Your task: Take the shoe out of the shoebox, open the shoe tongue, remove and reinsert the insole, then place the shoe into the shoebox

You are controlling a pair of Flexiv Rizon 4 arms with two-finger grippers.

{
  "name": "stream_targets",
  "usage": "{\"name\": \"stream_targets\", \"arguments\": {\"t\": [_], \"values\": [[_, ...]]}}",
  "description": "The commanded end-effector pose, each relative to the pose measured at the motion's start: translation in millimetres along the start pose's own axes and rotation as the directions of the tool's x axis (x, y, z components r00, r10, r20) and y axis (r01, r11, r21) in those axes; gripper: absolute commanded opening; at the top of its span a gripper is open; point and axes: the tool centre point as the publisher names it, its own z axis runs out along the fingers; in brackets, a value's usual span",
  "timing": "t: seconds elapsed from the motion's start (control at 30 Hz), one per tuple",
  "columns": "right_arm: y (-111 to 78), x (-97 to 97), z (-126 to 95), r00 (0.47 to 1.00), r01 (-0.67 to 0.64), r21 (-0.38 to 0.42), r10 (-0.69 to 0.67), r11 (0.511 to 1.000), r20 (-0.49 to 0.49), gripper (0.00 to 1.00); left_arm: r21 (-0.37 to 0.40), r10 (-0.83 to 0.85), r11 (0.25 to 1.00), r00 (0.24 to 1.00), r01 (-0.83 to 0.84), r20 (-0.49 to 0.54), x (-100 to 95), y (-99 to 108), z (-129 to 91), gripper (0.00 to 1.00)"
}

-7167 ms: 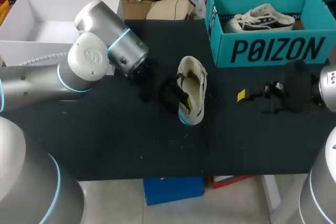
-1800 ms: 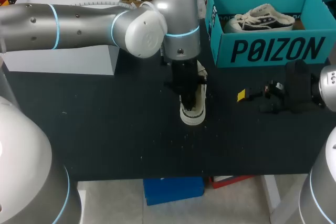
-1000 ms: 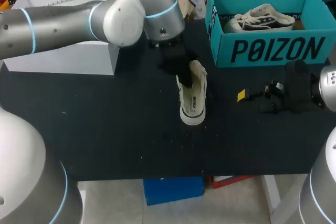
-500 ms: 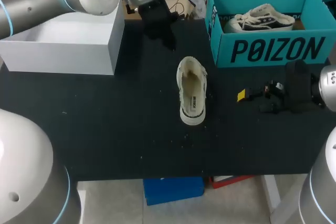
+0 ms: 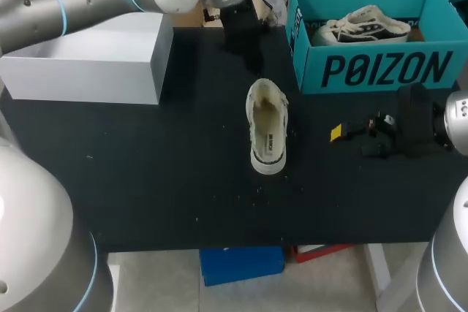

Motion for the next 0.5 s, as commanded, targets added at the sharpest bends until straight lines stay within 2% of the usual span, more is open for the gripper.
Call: {"name": "stream_targets", "arguments": {"t": [0.03,0.27,0.5], "values": [[0.3,0.8,0.5,1.000,-0.001,0.001,0.001,1.000,0.003,1.00,0.020,-0.002,1.000,1.000,0.002,-0.001,10.3,-12.3,8.8,0.00],[0.3,0.8,0.5,1.000,-0.001,0.001,0.001,1.000,0.003,1.00,0.059,-0.013,0.998,1.000,0.013,-0.006,24.2,-46.8,21.6,0.00],[0.3,0.8,0.5,1.000,-0.001,0.001,0.001,1.000,0.003,1.00,0.097,-0.015,0.995,1.000,0.017,-0.018,18.7,-52.8,41.2,0.00]]}}
